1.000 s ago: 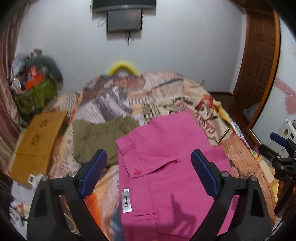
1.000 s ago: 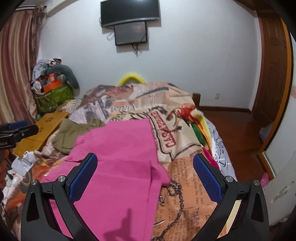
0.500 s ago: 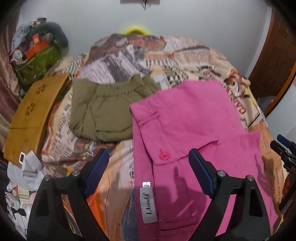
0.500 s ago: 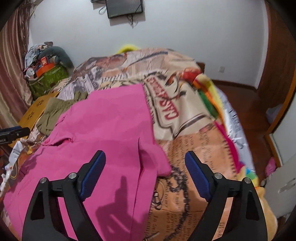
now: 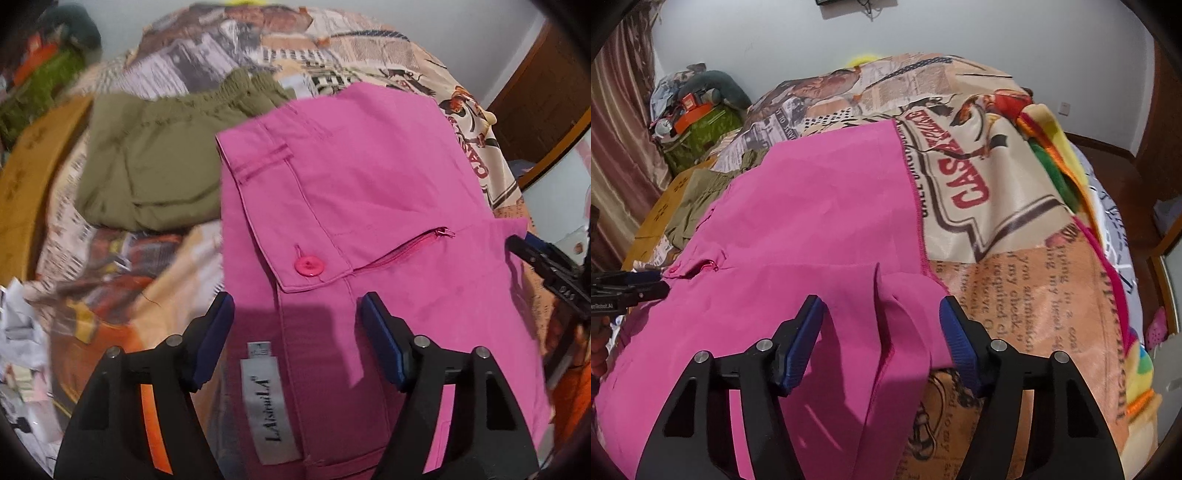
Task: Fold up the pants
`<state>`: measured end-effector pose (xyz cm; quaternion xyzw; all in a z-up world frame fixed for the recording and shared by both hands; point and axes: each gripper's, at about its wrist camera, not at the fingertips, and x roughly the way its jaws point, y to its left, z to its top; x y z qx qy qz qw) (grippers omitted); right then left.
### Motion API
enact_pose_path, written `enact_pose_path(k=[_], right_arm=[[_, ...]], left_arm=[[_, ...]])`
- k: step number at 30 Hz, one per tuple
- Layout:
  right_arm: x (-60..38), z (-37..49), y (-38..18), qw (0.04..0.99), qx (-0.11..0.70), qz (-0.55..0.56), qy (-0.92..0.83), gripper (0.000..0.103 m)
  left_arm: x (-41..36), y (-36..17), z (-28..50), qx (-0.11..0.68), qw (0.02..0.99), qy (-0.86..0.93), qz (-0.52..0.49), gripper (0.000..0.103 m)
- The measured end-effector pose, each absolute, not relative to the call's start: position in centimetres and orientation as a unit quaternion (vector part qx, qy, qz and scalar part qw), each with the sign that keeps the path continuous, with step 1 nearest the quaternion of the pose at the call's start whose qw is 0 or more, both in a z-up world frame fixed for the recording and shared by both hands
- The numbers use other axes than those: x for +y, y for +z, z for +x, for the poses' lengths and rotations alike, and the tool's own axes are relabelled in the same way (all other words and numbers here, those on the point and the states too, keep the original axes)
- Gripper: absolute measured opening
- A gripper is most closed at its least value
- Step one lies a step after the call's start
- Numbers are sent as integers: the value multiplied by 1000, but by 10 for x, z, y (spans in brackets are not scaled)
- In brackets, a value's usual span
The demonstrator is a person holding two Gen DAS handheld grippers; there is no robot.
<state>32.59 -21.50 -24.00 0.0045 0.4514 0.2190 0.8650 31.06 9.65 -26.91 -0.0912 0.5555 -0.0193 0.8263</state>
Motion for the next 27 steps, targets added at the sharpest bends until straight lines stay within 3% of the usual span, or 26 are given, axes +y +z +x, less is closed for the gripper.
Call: enact_pose_path(k=[9, 27], right_arm=[[-206, 336, -250, 853, 463, -3, 242, 9], [-199, 341, -270, 843, 491, -51, 213, 4]], left_arm=[[94, -276, 312, 557, 825, -15, -88, 67], [85, -277, 307, 542, 840, 16, -27, 65]])
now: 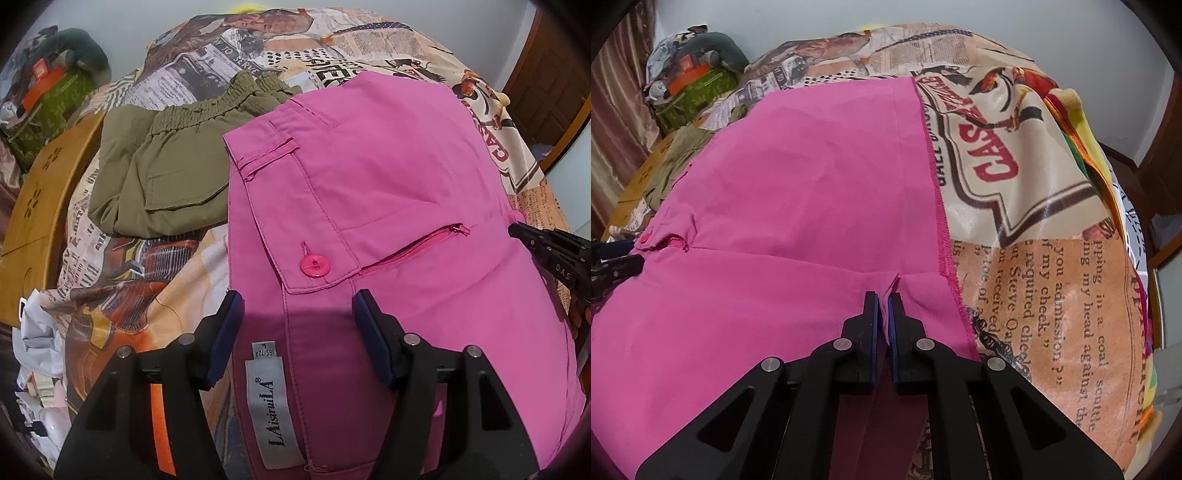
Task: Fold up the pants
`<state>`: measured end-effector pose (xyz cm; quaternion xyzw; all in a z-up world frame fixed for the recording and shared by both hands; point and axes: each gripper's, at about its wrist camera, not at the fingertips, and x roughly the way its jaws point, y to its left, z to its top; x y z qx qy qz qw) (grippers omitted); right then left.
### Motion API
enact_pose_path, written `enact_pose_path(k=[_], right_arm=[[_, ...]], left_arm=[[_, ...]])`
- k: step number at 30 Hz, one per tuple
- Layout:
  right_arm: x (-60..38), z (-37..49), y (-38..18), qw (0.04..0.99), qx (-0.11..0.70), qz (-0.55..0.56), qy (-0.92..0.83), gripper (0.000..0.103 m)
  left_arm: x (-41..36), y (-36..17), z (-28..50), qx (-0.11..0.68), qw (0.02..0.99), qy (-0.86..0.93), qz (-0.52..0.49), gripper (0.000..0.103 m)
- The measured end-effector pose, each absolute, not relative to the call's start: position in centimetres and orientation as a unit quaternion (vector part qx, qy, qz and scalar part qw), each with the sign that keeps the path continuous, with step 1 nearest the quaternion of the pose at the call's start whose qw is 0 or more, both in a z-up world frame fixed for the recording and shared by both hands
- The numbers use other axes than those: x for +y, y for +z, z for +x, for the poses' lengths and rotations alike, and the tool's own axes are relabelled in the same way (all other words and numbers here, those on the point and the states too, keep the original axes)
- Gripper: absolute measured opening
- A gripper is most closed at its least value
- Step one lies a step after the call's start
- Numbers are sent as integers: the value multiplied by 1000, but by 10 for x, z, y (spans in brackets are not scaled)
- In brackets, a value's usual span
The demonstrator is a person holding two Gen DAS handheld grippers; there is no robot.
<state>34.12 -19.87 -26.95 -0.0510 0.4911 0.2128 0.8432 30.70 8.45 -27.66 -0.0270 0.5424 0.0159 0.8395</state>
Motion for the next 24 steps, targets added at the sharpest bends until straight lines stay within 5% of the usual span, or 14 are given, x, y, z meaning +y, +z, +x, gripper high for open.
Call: enact_pose_path(k=[15, 22, 24], right_arm=[[-256, 339, -245, 857, 488, 16, 163, 4], [-267, 335, -222, 876, 453, 33, 160, 40], [-268, 338, -222, 878, 451, 40, 158, 41]], left_arm=[[78, -252, 301, 540, 841, 7, -15, 65], [90, -228, 311, 513, 858, 24, -22, 77], [97, -226, 321, 509, 859, 35, -24, 78]])
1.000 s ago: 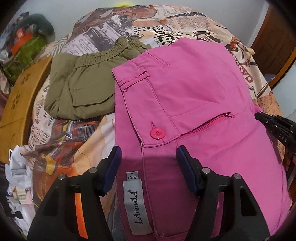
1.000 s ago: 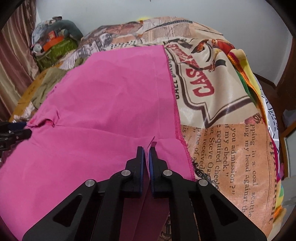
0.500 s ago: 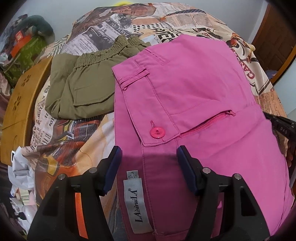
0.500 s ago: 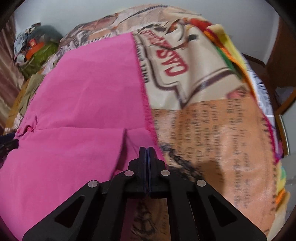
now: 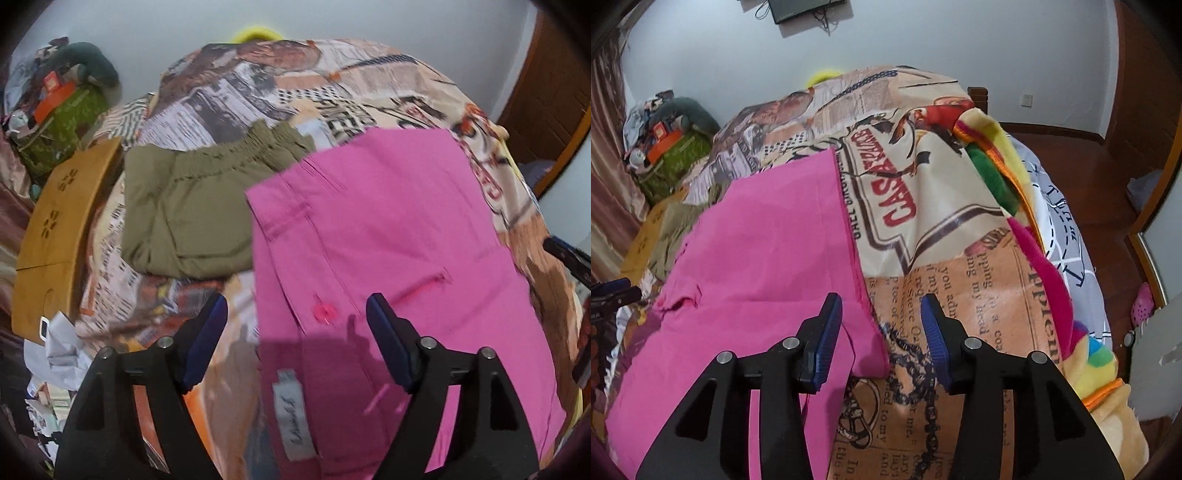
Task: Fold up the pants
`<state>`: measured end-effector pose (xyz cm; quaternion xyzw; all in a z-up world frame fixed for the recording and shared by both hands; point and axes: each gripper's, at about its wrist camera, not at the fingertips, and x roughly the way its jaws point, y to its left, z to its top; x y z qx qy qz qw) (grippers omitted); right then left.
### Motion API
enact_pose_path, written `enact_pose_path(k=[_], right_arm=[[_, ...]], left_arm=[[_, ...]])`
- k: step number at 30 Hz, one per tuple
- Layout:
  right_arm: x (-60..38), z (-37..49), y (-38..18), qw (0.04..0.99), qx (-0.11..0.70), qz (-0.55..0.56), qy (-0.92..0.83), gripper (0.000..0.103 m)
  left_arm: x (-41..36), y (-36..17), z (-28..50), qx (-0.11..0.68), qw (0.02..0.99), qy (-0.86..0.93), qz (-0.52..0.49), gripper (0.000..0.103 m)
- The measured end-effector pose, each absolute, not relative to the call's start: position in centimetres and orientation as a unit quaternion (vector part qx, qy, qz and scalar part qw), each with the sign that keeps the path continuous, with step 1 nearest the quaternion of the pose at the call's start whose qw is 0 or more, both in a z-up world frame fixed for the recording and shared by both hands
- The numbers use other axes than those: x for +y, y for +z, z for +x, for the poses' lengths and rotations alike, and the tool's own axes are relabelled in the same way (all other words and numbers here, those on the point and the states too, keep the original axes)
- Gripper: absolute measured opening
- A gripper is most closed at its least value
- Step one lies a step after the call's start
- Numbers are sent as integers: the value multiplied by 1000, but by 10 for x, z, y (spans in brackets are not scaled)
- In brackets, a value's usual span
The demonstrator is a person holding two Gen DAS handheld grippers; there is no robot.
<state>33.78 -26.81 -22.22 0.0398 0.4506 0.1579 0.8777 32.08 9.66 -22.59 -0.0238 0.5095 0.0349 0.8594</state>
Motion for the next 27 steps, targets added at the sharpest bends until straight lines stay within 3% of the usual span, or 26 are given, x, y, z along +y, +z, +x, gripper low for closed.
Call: enact_pose_path(k=[11, 18, 20, 22, 23, 27], right_arm=[[-249, 355, -268, 836, 516, 45, 179, 41], [-238, 355, -284, 826, 528, 30, 197, 40], [-239, 353, -284, 823, 528, 32, 207, 25], [-236, 351, -285, 824, 526, 27, 209, 18], [-234, 348, -285, 828, 521, 13, 207, 8], [-227, 347, -286, 832, 517, -15, 203, 6]], left_arm=[[105, -279, 355, 575, 816, 21, -61, 78], [105, -287, 357, 574, 814, 6, -84, 78], [99, -287, 357, 570, 819, 2, -67, 71], [91, -286, 355, 565, 824, -4, -47, 60], [85, -285, 355, 562, 827, -4, -32, 54], [65, -284, 355, 545, 837, 19, 42, 40]])
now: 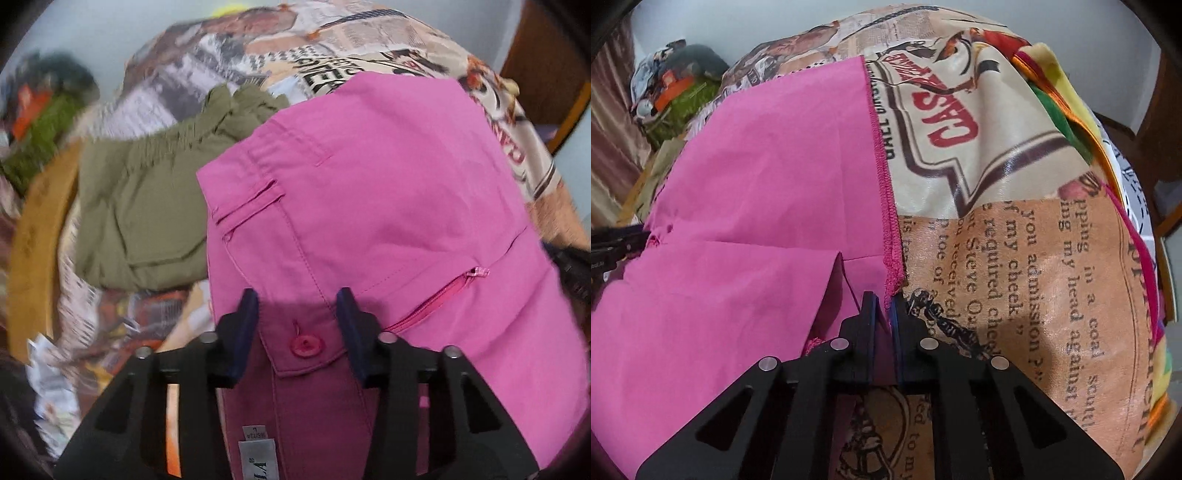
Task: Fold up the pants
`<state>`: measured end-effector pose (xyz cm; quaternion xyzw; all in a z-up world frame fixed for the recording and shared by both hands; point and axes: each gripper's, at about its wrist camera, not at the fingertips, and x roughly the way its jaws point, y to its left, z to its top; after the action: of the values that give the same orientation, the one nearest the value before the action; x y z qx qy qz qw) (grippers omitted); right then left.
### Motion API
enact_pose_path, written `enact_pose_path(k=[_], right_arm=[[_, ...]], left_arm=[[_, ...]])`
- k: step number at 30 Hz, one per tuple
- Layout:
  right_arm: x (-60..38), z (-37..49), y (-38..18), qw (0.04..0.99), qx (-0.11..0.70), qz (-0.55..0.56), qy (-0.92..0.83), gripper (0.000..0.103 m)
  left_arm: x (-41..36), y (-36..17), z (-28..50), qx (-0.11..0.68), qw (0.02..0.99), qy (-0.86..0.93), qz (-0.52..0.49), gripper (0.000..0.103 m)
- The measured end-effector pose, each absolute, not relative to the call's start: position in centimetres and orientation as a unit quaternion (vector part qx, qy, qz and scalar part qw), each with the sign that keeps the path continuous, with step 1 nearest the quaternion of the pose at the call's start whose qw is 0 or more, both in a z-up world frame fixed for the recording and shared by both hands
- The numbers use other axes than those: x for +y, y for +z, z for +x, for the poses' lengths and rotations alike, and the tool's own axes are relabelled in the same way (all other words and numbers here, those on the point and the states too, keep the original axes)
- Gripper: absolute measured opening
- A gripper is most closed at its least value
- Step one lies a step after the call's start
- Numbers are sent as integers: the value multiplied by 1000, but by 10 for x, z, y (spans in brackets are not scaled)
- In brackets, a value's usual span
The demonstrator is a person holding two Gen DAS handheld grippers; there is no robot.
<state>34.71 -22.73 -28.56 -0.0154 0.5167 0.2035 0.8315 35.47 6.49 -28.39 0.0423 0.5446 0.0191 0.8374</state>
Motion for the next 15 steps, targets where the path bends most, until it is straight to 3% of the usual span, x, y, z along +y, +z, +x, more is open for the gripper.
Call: enact_pose_path(k=[3, 4, 8, 12, 15], right_arm=[[-224, 347, -286, 833, 516, -25, 201, 5], [-224, 348, -286, 832, 516, -27, 200, 5], [-223, 349, -287, 831, 519, -33, 199, 5], [-219, 355, -283, 822, 529, -46, 204, 7], [-230, 357, -271, 822, 532, -21, 200, 7]], left_arm=[[62, -288, 354, 541, 836, 47, 82, 23], [65, -291, 354, 544, 833, 55, 86, 22], [85, -293, 355, 555, 829, 49, 43, 21], [88, -285, 346, 554, 828, 48, 63, 22], [97, -273, 340, 554, 830, 40, 49, 28]])
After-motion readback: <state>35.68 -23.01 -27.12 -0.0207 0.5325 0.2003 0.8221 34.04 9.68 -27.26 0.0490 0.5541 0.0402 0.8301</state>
